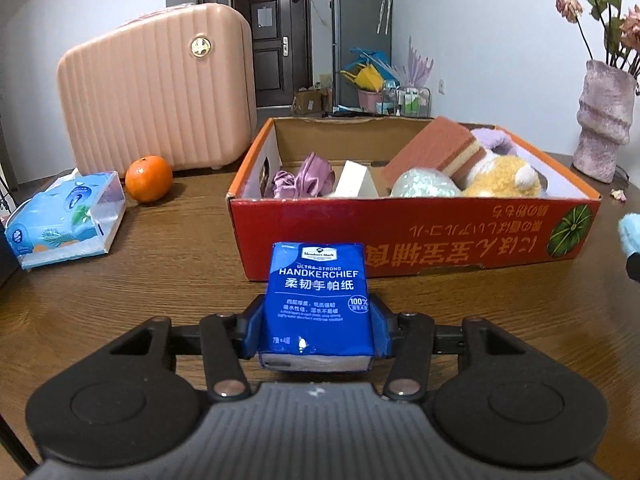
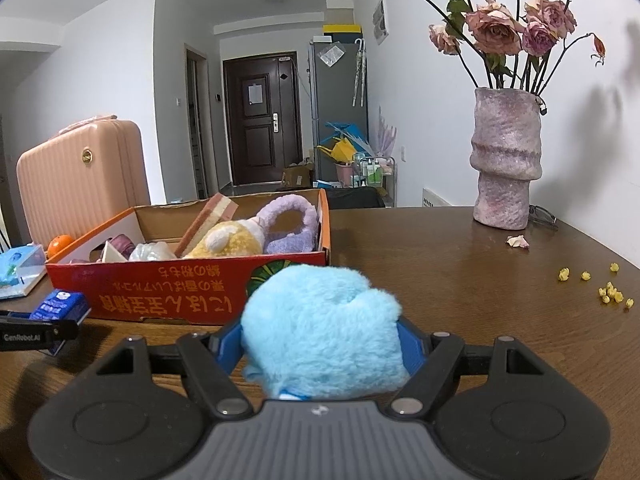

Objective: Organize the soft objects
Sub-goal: 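Carry the handkerchief pack with the left tool and plush with the right tool over the box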

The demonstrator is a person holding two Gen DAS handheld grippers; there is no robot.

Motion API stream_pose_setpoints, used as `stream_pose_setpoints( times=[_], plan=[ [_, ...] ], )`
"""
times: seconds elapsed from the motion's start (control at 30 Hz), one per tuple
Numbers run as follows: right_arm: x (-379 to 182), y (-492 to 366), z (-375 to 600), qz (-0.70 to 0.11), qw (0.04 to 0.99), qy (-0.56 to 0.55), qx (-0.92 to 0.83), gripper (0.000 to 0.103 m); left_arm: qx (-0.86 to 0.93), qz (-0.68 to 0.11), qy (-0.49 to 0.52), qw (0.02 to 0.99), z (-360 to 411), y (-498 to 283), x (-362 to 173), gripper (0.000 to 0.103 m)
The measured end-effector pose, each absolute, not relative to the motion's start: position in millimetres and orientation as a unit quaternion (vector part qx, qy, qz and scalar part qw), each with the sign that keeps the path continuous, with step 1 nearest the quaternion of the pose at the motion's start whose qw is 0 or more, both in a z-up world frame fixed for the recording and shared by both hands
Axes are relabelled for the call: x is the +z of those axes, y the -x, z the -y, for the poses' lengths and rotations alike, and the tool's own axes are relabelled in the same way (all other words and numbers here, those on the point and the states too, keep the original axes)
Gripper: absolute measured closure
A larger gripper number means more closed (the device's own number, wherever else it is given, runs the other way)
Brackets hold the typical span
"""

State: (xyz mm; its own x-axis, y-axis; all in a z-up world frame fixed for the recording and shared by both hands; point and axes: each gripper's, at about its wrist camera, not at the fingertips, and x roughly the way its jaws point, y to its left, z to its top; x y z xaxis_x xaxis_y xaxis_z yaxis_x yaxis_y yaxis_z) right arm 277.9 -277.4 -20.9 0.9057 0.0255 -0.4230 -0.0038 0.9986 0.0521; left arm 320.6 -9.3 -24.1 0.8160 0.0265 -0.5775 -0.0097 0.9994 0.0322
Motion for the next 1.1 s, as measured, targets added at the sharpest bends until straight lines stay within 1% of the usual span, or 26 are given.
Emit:
stream_pose_setpoints(
  times=[0.8, 1.1],
  plan=[
    [-10, -261, 248, -0.187, 0.980, -0.027, 0.065, 0.028, -0.019, -0.236, -0.018, 0.971, 39, -268, 6, 0.051],
    [-3, -255, 235, -0.147, 0.986, -0.020, 0.071, 0.028, -0.018, -0.220, -0.017, 0.975, 42, -262, 14, 0.051]
  ],
)
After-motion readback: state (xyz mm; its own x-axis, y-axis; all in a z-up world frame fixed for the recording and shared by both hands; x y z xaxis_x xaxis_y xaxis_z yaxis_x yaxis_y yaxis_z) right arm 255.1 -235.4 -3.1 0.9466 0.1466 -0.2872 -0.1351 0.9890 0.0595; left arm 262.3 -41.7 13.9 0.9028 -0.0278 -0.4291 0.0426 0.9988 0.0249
